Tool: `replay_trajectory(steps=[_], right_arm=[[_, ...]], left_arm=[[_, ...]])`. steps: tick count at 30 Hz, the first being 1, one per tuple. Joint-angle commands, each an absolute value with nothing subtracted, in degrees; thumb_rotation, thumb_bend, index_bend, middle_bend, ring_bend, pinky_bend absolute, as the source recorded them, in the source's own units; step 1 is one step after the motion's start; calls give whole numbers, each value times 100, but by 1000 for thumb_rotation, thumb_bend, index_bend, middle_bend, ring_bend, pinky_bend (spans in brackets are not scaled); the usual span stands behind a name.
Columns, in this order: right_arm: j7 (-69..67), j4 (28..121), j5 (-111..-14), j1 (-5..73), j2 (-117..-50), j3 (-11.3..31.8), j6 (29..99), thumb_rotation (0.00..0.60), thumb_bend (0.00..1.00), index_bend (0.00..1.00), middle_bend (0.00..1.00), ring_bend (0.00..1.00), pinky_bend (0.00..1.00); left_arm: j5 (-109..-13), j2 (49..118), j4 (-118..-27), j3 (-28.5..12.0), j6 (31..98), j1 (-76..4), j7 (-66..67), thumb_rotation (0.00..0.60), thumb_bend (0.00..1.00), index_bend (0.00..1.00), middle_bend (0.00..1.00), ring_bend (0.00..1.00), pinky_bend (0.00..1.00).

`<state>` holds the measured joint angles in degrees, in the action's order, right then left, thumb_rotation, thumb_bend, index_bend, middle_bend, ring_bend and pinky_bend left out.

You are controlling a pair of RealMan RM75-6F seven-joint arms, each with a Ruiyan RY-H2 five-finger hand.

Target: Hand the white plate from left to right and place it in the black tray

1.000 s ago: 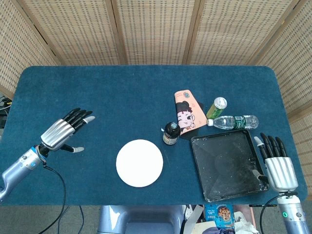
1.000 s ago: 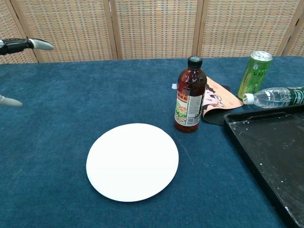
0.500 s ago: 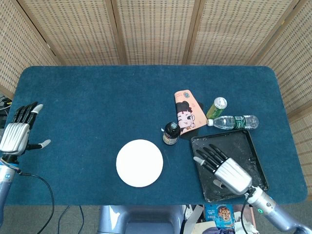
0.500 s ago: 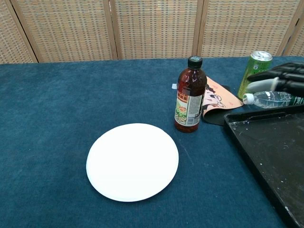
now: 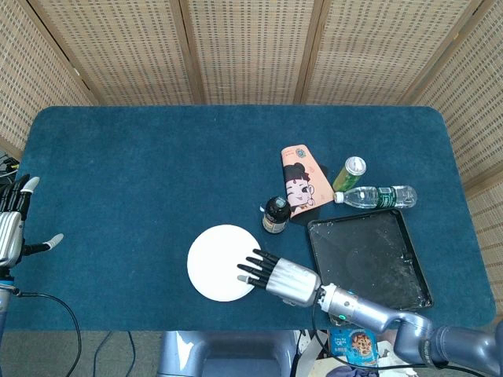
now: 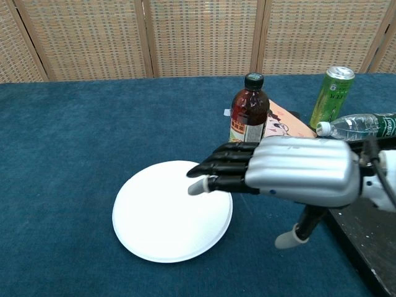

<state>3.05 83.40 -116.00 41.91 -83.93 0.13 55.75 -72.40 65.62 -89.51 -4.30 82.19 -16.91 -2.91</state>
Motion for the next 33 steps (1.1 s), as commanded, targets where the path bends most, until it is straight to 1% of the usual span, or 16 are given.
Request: replay_trajectory(steps=[1,7,12,30,32,33], right_arm=[[349,8238,-11459,4429,-8762,70,5330,600,0,109,0,0,0],[579,7812,-11245,4762,-9378,159,5015,600,0,131,0,0,0],[697,7498,-11097,4836,-9692,182,5117,600,0,167,0,0,0],[1021,6968,-10650,5014,-10220,64,5045,600,1,190,0,0,0],[1006,6919,-10626,5031,-10271,69,5087,600,26,202,0,0,0],[1000,6876,-10612,5037,-10308,78,5126,600,63,210,0,0,0]], left_arm=[[-7284,6587,-8940,-447,8154,-1684,-286,600,0,0,0,0,0],[-7308,6653,-8887,-514,8041,-1671,-218,600,0,0,0,0,0],[-7316,6680,-8852,-551,7928,-1666,-197,600,0,0,0,0,0],[-7326,6755,-8747,-681,7768,-1623,-138,600,0,0,0,0,0],[-7331,6762,-8737,-694,7767,-1617,-140,600,0,0,0,0,0],[-7334,6765,-8731,-700,7764,-1613,-142,600,0,0,0,0,0]])
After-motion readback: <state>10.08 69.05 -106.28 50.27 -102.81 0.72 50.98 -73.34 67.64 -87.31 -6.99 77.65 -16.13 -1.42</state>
